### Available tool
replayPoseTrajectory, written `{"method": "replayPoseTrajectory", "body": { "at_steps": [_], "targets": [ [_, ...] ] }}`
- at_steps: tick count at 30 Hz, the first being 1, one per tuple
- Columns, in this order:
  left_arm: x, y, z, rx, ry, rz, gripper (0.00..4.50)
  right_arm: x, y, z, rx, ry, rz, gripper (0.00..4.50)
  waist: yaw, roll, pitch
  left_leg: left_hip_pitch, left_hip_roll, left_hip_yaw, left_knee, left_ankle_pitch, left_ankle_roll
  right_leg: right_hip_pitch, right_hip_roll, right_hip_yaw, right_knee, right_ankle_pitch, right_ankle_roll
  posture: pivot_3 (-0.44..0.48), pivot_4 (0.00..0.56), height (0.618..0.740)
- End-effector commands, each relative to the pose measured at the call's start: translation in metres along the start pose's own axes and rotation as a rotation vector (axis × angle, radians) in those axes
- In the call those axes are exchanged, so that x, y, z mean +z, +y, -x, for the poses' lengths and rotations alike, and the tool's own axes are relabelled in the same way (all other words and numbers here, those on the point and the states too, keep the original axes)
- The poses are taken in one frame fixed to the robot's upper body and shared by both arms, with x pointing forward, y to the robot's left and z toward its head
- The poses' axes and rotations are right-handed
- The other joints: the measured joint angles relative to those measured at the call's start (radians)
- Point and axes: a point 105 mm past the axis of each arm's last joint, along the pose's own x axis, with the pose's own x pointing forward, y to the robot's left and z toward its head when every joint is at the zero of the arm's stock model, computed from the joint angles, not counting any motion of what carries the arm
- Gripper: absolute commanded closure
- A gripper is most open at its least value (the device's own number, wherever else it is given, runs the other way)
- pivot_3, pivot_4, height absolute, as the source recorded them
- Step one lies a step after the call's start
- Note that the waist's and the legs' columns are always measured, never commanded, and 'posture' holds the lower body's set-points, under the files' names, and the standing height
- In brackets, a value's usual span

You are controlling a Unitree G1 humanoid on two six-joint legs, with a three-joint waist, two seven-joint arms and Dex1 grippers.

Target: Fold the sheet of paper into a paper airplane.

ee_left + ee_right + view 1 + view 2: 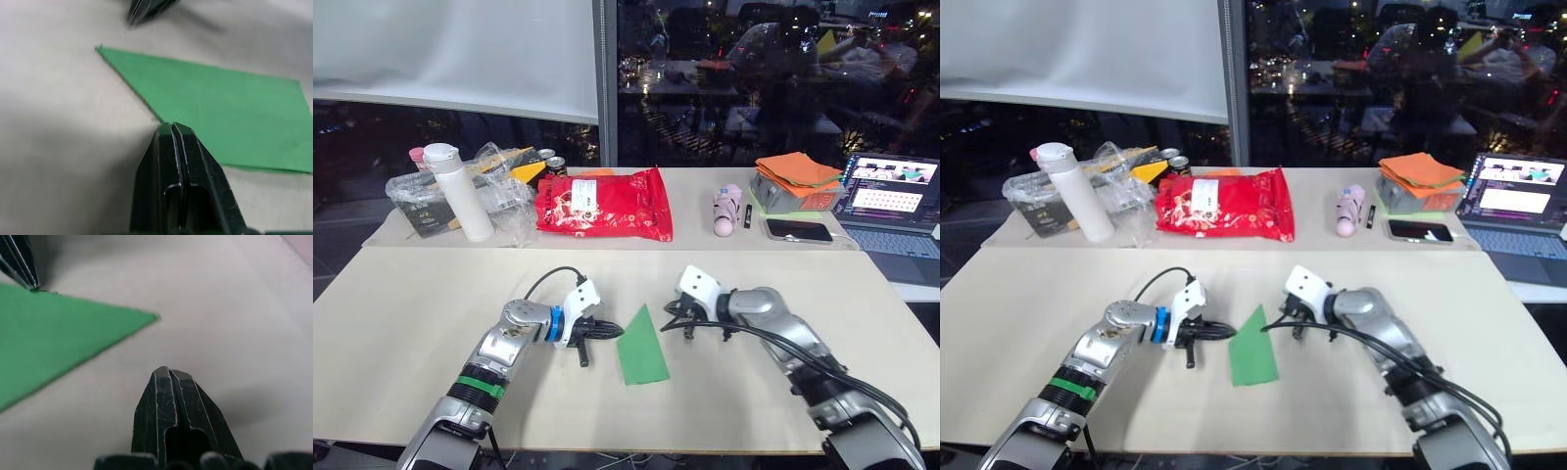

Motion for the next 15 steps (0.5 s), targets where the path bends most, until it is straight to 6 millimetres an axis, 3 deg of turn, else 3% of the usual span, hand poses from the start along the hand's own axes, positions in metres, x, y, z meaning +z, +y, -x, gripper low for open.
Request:
{"method": "replayPoseTrajectory", "body": {
  "at_steps": [1,6,7,10,11,12,15],
  "targets": [
    [0.021,0.009,0.007,0.024,-0.071,-0.003,4.48,0.042,0.018,0.018,0.075,-0.156,0.030,4.50,-0.003,0.000,0.000,0.000,0.000,0.000,0.000,0.000,0.000,0.000,0.000,0.000,0.000,0.000,0.000,0.000,0.150,0.725],
    [0.052,0.021,0.027,0.001,-0.240,0.243,4.48,0.054,0.059,0.025,0.167,-0.208,0.057,4.50,-0.007,0.000,0.000,0.001,0.000,0.000,0.001,0.000,0.000,0.000,0.000,0.000,0.001,-0.001,0.001,0.000,0.150,0.725],
    [0.055,0.019,0.031,-0.029,-0.245,0.268,3.96,0.052,0.064,0.024,0.175,-0.199,0.058,4.50,-0.009,0.000,0.000,0.000,0.000,0.000,0.001,0.000,0.000,0.000,0.000,0.000,0.001,-0.001,0.001,0.000,0.150,0.725],
    [0.063,0.012,0.040,-0.104,-0.243,0.320,2.98,0.041,0.069,0.018,0.157,-0.153,0.051,4.50,-0.014,0.000,0.000,0.001,0.000,0.000,0.001,0.000,0.000,0.000,0.000,0.000,0.000,-0.001,0.001,0.000,0.150,0.725],
    [0.065,0.010,0.041,-0.129,-0.239,0.343,2.98,0.038,0.069,0.017,0.148,-0.138,0.055,4.50,-0.012,0.000,0.000,0.001,0.000,0.000,0.001,0.000,0.000,0.000,0.000,0.000,0.000,-0.001,0.001,0.000,0.150,0.725],
    [0.067,0.009,0.041,-0.142,-0.231,0.367,2.32,0.037,0.068,0.017,0.136,-0.131,0.056,4.50,-0.011,0.000,0.001,0.001,0.000,0.000,0.001,0.000,0.000,0.000,0.000,0.000,0.000,-0.001,0.001,0.000,0.150,0.725],
    [0.072,0.016,0.036,-0.114,-0.229,0.475,1.47,0.038,0.064,0.018,0.113,-0.132,0.052,4.50,-0.005,0.000,0.001,0.000,0.000,0.000,0.001,0.000,0.000,-0.001,0.000,0.000,0.000,-0.001,0.001,0.000,0.150,0.725]
  ]
}}
